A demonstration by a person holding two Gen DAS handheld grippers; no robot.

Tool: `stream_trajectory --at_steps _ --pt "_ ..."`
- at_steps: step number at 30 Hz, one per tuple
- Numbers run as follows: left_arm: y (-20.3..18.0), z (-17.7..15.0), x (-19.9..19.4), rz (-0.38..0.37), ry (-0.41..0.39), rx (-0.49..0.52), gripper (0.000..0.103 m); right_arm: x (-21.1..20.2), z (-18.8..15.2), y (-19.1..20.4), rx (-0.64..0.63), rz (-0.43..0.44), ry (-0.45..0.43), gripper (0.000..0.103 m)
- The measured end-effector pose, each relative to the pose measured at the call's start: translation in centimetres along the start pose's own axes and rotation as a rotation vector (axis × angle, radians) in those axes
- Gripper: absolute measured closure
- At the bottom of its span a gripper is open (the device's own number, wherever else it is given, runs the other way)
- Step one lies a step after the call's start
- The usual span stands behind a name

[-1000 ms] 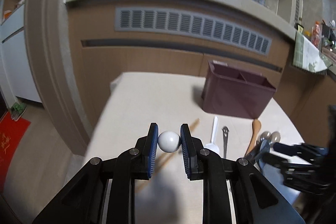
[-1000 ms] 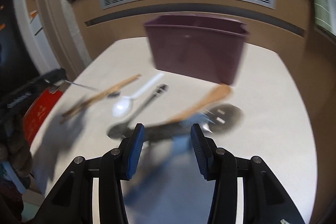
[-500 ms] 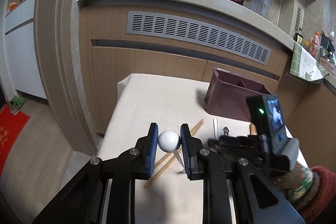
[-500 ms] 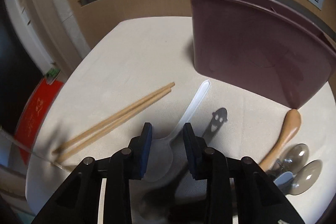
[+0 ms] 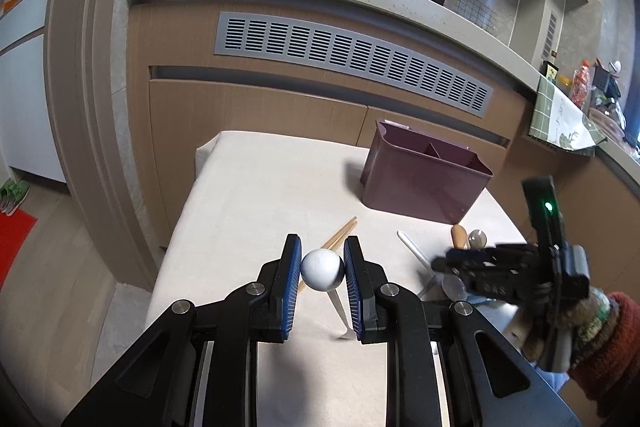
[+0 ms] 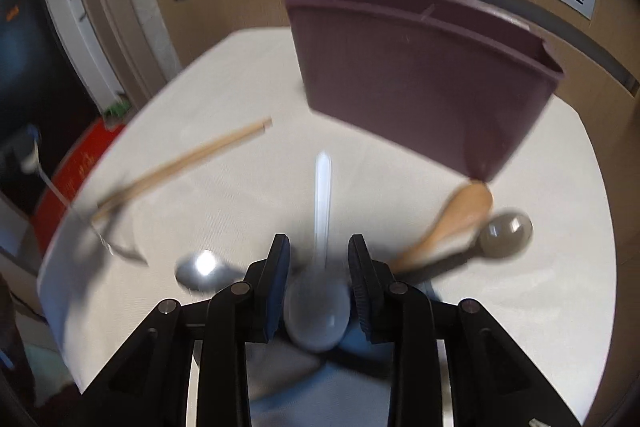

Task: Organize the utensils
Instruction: 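Lift the white ball-handled spoon with the left gripper while the right gripper lifts the white plastic spoon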

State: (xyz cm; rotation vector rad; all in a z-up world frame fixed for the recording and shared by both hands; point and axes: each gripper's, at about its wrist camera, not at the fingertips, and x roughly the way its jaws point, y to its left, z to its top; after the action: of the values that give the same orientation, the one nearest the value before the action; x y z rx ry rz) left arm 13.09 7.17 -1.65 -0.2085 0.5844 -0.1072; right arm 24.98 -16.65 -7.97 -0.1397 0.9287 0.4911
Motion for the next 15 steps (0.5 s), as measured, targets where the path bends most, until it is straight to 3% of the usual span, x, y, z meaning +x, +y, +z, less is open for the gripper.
stream_trajectory --at_steps 5,7,9,15 --pt "-0.5 0.3 0.2 0.007 0.011 0.017 0.081 4.3 2.2 1.2 -0.050 -0.058 0.045 0.078" --pt "-0.7 0.4 0.2 0.012 0.018 0.030 0.081 4.7 2.4 1.5 -0.075 -0.080 0.046 0.095" --pt "-0.9 0.6 0.3 0.011 0.024 0.041 0.081 3.6 2.1 1.5 -0.064 -0.051 0.049 0.095" --pt "-2.8 1.5 -0.5 -0.012 -0.004 0.076 0.083 -3.2 0.5 0.1 0.014 -0.014 -0.113 0.095"
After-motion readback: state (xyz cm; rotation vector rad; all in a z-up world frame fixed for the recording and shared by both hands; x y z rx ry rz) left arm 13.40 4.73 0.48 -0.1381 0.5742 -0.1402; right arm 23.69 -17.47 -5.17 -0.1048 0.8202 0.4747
